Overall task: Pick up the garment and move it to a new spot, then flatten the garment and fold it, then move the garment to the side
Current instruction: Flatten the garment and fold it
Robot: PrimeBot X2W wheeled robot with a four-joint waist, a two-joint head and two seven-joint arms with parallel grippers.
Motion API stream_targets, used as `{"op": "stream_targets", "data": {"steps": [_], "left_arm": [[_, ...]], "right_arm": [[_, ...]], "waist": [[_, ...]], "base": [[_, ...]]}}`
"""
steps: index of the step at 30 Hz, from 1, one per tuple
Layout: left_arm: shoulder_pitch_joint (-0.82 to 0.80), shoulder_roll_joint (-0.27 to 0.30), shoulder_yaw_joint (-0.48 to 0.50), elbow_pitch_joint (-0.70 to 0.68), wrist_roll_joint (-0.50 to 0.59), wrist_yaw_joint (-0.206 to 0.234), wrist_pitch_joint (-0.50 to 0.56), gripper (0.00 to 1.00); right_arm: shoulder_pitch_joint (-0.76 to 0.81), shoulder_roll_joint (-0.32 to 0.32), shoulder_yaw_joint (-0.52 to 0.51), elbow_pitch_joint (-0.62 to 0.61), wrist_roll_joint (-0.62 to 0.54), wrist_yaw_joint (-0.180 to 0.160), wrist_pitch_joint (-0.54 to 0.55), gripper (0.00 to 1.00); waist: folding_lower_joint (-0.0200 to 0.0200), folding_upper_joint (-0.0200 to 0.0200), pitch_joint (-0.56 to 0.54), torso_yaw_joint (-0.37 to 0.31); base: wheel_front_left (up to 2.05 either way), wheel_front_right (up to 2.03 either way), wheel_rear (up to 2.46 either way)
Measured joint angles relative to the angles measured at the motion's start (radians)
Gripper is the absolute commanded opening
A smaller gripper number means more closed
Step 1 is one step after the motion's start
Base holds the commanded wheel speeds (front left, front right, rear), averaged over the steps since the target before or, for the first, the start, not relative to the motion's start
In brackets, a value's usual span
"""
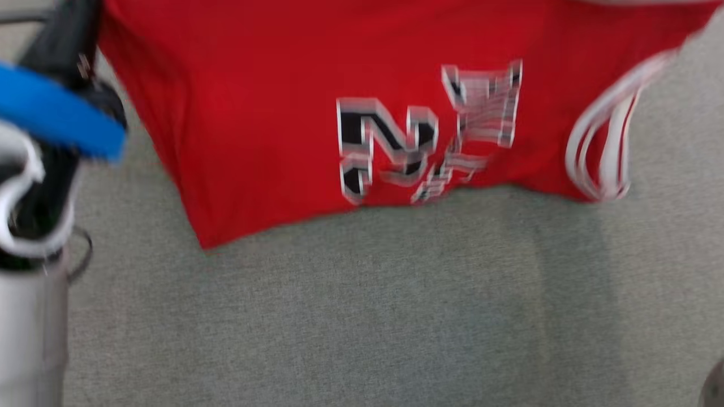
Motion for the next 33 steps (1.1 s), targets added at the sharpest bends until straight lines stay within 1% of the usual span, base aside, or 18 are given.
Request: {"op": "stream_targets", "data": {"steps": [3, 5, 6, 7, 10, 12, 13, 16, 18, 19, 22, 25, 27, 29, 33], "left_arm": [[-0.171, 0.002, -0.010, 0.147, 0.050, -0.019, -0.058, 0.00], [-0.281, 0.018, -0.029, 0.222, 0.108, -0.035, -0.095, 0.00], [-0.342, 0.029, -0.041, 0.247, 0.142, -0.048, -0.122, 0.00], [-0.402, 0.030, -0.046, 0.270, 0.162, -0.052, -0.148, 0.00], [-0.543, 0.029, -0.066, 0.330, 0.219, -0.071, -0.229, 0.00], [-0.599, 0.035, -0.079, 0.365, 0.257, -0.083, -0.290, 0.00], [-0.617, 0.034, -0.080, 0.382, 0.259, -0.089, -0.317, 0.00], [-0.628, 0.028, -0.100, 0.425, 0.285, -0.104, -0.395, 0.00], [-0.602, 0.028, -0.127, 0.460, 0.301, -0.118, -0.435, 0.00], [-0.570, 0.028, -0.146, 0.480, 0.310, -0.120, -0.453, 0.00], [-0.467, 0.022, -0.185, 0.557, 0.319, -0.129, -0.504, 0.00], [-0.356, 0.006, -0.216, 0.644, 0.329, -0.132, -0.557, 0.00], [-0.281, -0.015, -0.235, 0.700, 0.334, -0.125, -0.589, 0.00], [-0.213, -0.052, -0.250, 0.752, 0.327, -0.118, -0.615, 0.00], [-0.083, -0.105, -0.286, 0.832, 0.303, -0.117, -0.621, 0.00]], "right_arm": [[-0.181, -0.019, 0.034, 0.170, -0.060, 0.000, -0.094, 0.00], [-0.309, -0.028, 0.053, 0.251, -0.100, 0.000, -0.181, 0.00], [-0.380, -0.039, 0.061, 0.285, -0.129, 0.000, -0.229, 0.00], [-0.449, -0.045, 0.062, 0.312, -0.151, 0.000, -0.275, 0.00], [-0.620, -0.041, 0.068, 0.375, -0.202, 0.000, -0.410, 0.00], [-0.684, -0.036, 0.077, 0.412, -0.222, 0.000, -0.474, 0.00], [-0.699, -0.034, 0.079, 0.433, -0.224, 0.000, -0.493, 0.00], [-0.705, -0.046, 0.105, 0.489, -0.227, 0.000, -0.514, 0.00], [-0.676, -0.062, 0.135, 0.512, -0.228, 0.000, -0.521, 0.00], [-0.636, -0.065, 0.146, 0.527, -0.226, 0.000, -0.523, 0.00], [-0.481, -0.067, 0.176, 0.588, -0.204, 0.000, -0.504, 0.00], [-0.328, -0.060, 0.200, 0.648, -0.172, 0.000, -0.461, 0.00], [-0.221, -0.058, 0.205, 0.663, -0.132, 0.000, -0.419, 0.00], [-0.099, -0.071, 0.209, 0.658, -0.108, 0.000, -0.349, 0.00], [0.131, -0.087, 0.184, 0.561, -0.057, 0.000, -0.198, 0.00]], "waist": [[0.0000, 0.0000, 0.052, 0.016], [0.0001, 0.0000, 0.082, 0.024], [0.0000, 0.0000, 0.097, 0.027], [0.0001, 0.0000, 0.110, 0.030], [0.0000, 0.0000, 0.131, 0.046], [0.0000, 0.0000, 0.133, 0.052], [0.0000, 0.0000, 0.129, 0.052], [-0.0006, 0.0000, 0.121, 0.050], [-0.0005, 0.0000, 0.122, 0.047], [-0.0005, 0.0000, 0.121, 0.045], [-0.0005, 0.0000, 0.118, 0.036], [-0.0003, 0.0000, 0.102, 0.031], [-0.0004, 0.0000, 0.083, 0.034], [-0.0004, 0.0000, 0.054, 0.047], [-0.0003, 0.0000, -0.006, 0.072]], "base": [[0.00, 0.00, 0.00], [0.00, 0.00, 0.00], [0.00, 0.00, 0.00], [0.00, 0.00, 0.00], [0.00, 0.00, 0.00], [0.00, 0.00, 0.00], [0.00, 0.00, 0.00], [0.00, 0.00, 0.00], [0.00, 0.00, 0.00], [0.00, 0.00, 0.00], [0.00, 0.00, 0.00], [0.00, 0.00, 0.00], [0.00, 0.00, 0.00], [0.00, 0.00, 0.00], [0.00, 0.00, 0.00]]}}
